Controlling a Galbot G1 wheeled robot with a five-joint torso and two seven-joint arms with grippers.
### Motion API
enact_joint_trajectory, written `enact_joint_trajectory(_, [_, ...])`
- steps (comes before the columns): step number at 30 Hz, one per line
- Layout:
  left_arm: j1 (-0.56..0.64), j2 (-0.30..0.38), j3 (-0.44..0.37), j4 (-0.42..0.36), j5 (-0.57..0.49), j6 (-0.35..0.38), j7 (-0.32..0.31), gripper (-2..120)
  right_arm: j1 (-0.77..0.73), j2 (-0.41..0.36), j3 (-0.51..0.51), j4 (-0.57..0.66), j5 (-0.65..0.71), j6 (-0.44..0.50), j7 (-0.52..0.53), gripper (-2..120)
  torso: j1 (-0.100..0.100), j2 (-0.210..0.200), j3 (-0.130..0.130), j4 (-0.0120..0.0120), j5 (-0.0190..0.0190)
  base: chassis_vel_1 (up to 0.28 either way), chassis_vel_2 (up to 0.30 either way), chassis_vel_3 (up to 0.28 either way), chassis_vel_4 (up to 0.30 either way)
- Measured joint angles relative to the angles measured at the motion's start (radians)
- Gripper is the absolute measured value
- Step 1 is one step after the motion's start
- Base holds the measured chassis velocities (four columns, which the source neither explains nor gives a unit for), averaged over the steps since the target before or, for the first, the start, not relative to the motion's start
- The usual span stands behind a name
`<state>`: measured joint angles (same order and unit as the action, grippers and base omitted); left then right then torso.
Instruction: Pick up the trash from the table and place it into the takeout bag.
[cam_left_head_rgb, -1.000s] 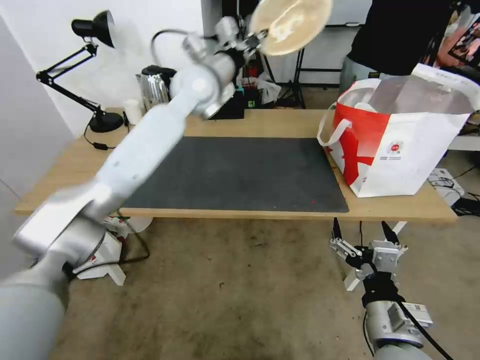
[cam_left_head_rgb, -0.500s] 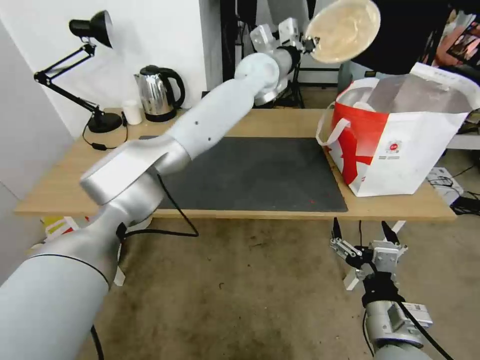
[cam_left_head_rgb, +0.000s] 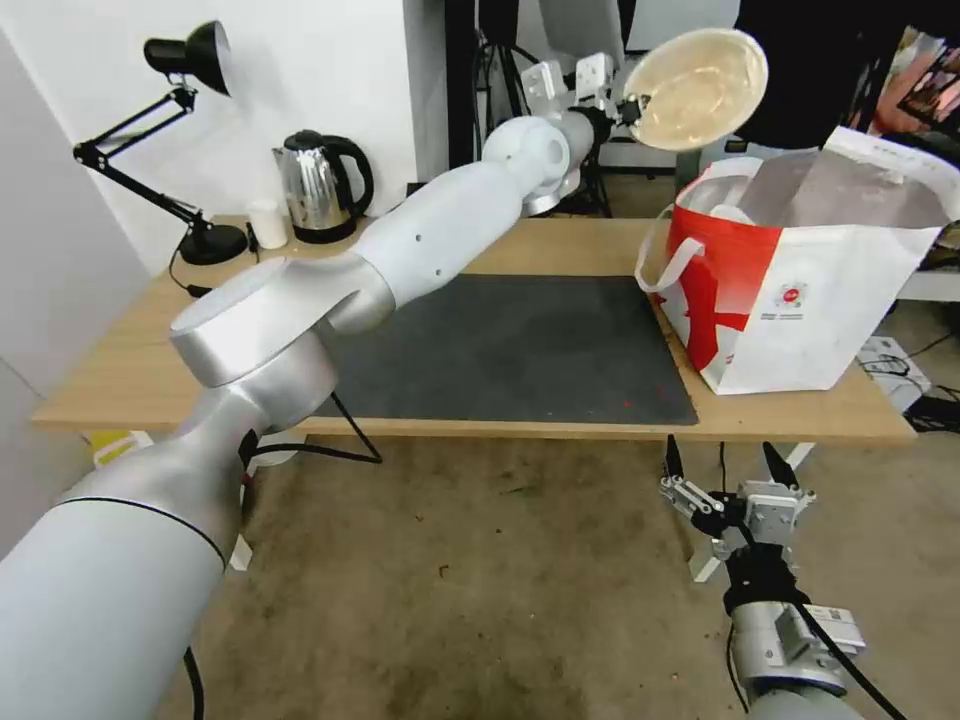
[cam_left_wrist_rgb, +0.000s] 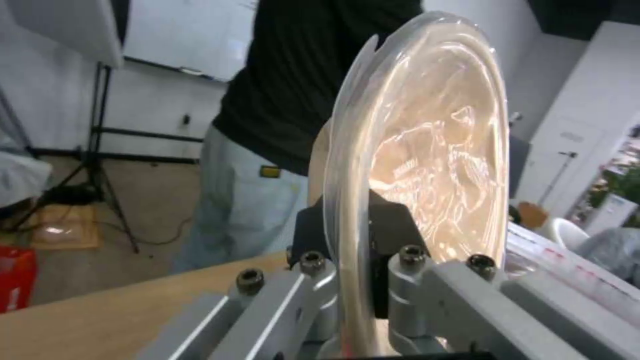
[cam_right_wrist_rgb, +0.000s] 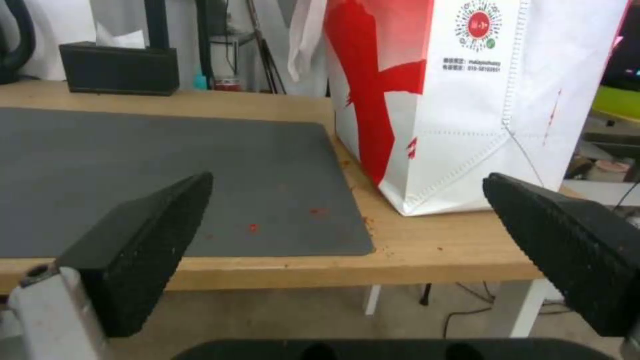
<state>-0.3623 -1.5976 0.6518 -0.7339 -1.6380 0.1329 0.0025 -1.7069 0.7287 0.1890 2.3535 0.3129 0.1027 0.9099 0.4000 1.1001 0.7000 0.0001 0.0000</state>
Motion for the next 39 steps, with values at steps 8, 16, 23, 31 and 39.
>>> enact_joint_trajectory(8, [0.002, 0.001, 0.041, -0.004, -0.009, -0.024, 0.097, 2, 0.000, 0.000, 0.000, 0.000, 0.000, 0.000, 0.000, 100, 0.000, 0.000, 0.000, 0.0001, 0.0000, 0.000, 0.000, 0.000, 0.000])
enact_joint_trajectory(16, [-0.003, 0.002, 0.106, -0.012, -0.013, -0.060, 0.153, 2, 0.000, 0.000, 0.000, 0.000, 0.000, 0.000, 0.000, 100, 0.000, 0.000, 0.000, -0.0001, 0.0000, 0.000, 0.000, 0.000, 0.000])
enact_joint_trajectory(23, [-0.004, 0.002, 0.140, -0.019, -0.012, -0.066, 0.154, 2, 0.000, 0.000, 0.000, 0.000, 0.000, 0.000, 0.000, 100, 0.000, 0.000, 0.000, -0.0002, 0.0000, 0.000, 0.000, 0.000, 0.000])
enact_joint_trajectory(31, [0.005, 0.003, 0.167, -0.027, -0.005, -0.067, 0.174, 2, 0.000, 0.000, 0.000, 0.000, 0.000, 0.000, 0.000, 100, 0.000, 0.000, 0.000, -0.0001, 0.0000, 0.000, 0.000, 0.000, 0.000])
enact_joint_trajectory(39, [0.007, 0.003, 0.195, -0.014, 0.025, -0.063, 0.210, 2, 0.000, 0.000, 0.000, 0.000, 0.000, 0.000, 0.000, 100, 0.000, 0.000, 0.000, -0.0001, 0.0000, 0.000, 0.000, 0.000, 0.000])
